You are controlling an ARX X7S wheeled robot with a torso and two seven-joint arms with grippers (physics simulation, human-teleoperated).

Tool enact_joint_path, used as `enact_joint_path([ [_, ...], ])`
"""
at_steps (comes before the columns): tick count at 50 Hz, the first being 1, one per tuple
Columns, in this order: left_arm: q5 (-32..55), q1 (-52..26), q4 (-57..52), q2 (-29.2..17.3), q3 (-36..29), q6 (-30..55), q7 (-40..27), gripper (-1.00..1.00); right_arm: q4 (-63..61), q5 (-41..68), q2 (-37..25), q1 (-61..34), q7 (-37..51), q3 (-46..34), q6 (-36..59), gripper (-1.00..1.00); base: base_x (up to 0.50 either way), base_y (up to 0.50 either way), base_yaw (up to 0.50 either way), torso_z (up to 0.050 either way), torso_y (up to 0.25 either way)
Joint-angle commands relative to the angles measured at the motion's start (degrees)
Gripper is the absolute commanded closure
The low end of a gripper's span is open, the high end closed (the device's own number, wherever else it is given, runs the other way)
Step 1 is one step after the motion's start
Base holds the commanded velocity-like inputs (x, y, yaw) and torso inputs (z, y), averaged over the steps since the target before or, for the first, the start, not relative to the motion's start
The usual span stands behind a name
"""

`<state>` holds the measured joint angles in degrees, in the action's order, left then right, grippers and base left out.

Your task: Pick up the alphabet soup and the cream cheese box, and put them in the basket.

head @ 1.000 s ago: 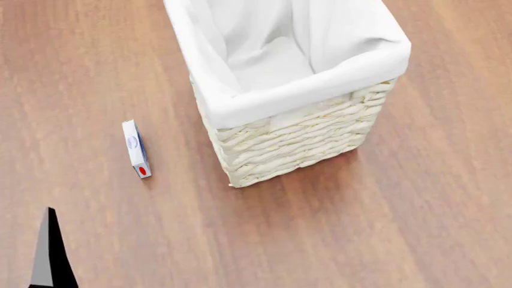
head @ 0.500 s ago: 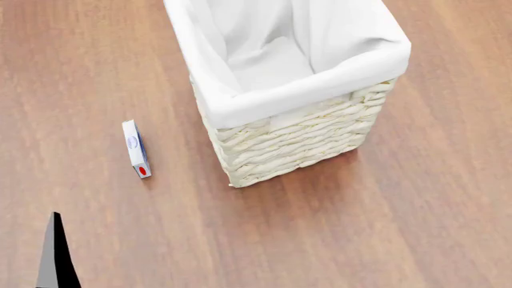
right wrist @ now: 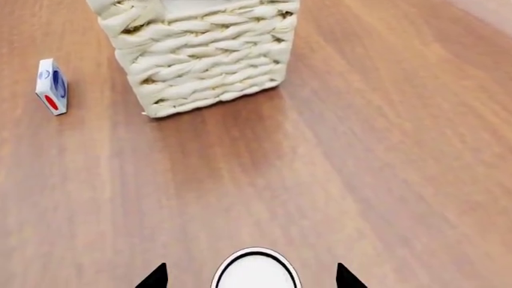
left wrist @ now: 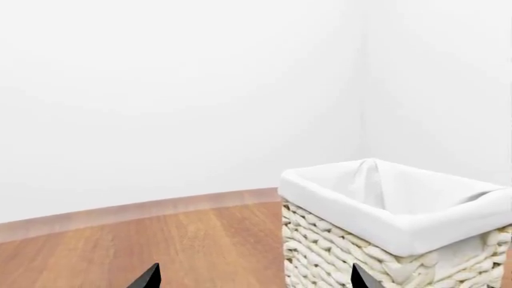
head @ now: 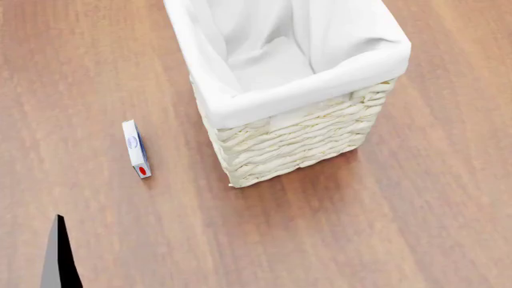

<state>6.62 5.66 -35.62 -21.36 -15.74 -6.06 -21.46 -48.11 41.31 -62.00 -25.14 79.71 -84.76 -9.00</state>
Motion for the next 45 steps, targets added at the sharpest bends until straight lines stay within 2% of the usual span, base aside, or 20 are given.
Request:
enact_joint_path([
  [1,0.0,0.2,-0.2,-0.2,-0.2,-0.1,-0.2,-1.00,1.7,0.6,0.5,1.2,-1.2,-0.1,-1.8,-1.00,0.00,0.00,0.00,0.000,0.000],
  [45,-0.4,-0.5,-0.6,-0.5,-0.8,0.7,-1.4,-1.00,8.2,2.8,2.4,2.4,-4.3,1.1,-3.9,-1.00,0.00,0.00,0.00,0.000,0.000],
])
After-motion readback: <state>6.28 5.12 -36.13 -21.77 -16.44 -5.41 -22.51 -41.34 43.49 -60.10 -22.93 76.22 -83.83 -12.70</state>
